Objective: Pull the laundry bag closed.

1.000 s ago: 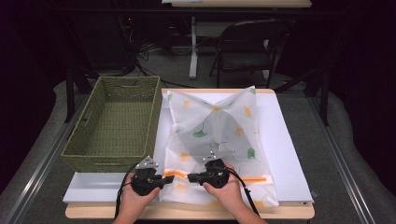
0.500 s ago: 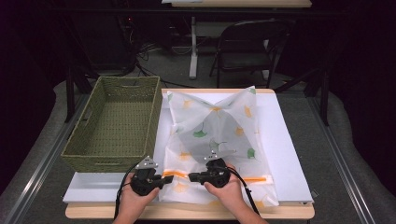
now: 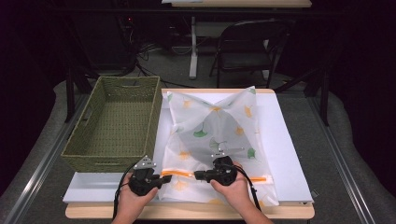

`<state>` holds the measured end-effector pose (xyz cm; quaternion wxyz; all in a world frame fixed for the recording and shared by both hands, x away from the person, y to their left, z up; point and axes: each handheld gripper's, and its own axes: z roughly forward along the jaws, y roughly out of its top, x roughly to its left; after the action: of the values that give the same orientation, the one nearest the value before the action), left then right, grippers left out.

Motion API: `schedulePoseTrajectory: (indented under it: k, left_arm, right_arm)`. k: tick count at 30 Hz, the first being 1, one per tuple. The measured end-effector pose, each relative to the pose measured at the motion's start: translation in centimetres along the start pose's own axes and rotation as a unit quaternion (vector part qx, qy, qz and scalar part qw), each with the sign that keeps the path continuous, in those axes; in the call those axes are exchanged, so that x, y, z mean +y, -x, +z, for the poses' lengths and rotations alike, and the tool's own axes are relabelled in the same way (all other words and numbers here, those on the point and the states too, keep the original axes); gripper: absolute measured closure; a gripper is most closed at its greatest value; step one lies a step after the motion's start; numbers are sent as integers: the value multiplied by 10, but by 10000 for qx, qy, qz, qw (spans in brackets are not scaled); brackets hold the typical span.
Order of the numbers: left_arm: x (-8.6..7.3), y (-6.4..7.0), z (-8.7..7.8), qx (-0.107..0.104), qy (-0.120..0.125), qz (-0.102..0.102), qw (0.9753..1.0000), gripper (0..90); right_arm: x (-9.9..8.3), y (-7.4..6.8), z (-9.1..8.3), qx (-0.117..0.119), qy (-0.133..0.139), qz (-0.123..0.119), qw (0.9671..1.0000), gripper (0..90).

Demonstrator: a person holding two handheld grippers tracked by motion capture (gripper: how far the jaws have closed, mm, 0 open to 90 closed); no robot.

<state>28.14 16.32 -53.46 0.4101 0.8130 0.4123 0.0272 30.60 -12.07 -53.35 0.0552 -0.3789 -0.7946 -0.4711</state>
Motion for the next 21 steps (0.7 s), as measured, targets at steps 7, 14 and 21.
schedulePoseTrajectory:
  k: [7, 14, 21]
  left_arm:
    - [-3, -2, -1, 70, -24, -10, 10000, 871]
    - [-4, -5, -3, 190, -16, -103, 9998, 872]
    - [-4, -3, -2, 103, 3, -126, 9999, 870]
  right_arm:
    - [-9, 13, -19, -276, -70, 105, 9995, 900]
    - [-18, 27, -44, -832, -72, 90, 9965, 900]
    - [-26, 35, -42, -47, 227, 525, 9984, 889]
